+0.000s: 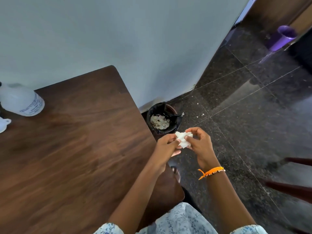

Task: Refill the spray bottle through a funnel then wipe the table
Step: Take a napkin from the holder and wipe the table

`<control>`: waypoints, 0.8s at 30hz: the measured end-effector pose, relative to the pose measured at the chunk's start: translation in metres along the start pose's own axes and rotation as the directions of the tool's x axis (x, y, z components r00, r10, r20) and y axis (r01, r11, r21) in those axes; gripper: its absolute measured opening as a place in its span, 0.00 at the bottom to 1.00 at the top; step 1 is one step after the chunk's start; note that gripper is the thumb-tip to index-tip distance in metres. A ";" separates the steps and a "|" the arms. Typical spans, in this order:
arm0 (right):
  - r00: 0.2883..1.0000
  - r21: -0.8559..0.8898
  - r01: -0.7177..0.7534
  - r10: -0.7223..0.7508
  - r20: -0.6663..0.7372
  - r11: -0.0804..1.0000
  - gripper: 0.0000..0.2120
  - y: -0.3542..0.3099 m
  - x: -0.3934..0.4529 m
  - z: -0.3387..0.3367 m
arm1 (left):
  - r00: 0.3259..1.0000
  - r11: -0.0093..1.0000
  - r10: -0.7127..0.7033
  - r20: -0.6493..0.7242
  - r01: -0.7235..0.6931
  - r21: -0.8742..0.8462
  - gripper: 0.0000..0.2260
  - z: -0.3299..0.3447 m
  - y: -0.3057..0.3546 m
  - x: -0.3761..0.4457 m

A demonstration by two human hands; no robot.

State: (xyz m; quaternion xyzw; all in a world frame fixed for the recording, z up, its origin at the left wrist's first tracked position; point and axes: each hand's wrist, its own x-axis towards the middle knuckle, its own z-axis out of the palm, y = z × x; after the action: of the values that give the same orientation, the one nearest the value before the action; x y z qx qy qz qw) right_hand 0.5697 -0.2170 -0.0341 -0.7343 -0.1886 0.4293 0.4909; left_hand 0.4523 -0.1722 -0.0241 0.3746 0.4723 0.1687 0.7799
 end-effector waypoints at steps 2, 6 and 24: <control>0.999 -0.049 -0.023 0.021 -0.040 0.999 0.09 0.001 0.033 -0.003 | 0.999 0.999 -0.030 -0.040 0.032 0.031 0.08 0.007 0.006 0.022; 0.994 -0.213 -0.105 0.101 -0.028 0.971 0.11 0.018 0.112 -0.004 | 0.989 0.996 -0.055 -0.139 0.065 0.067 0.08 0.019 0.017 0.075; 0.951 -0.558 -0.111 0.251 0.181 0.822 0.15 0.157 0.407 0.027 | 0.790 0.911 -0.411 -0.454 0.337 -0.238 0.12 -0.017 -0.043 0.367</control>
State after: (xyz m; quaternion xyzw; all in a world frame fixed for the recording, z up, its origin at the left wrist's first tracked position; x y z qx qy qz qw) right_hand 0.7532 0.0120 -0.3584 -0.7982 -0.2905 0.4912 0.1928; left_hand 0.6167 0.0330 -0.2847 0.1601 0.7073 0.1345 0.6753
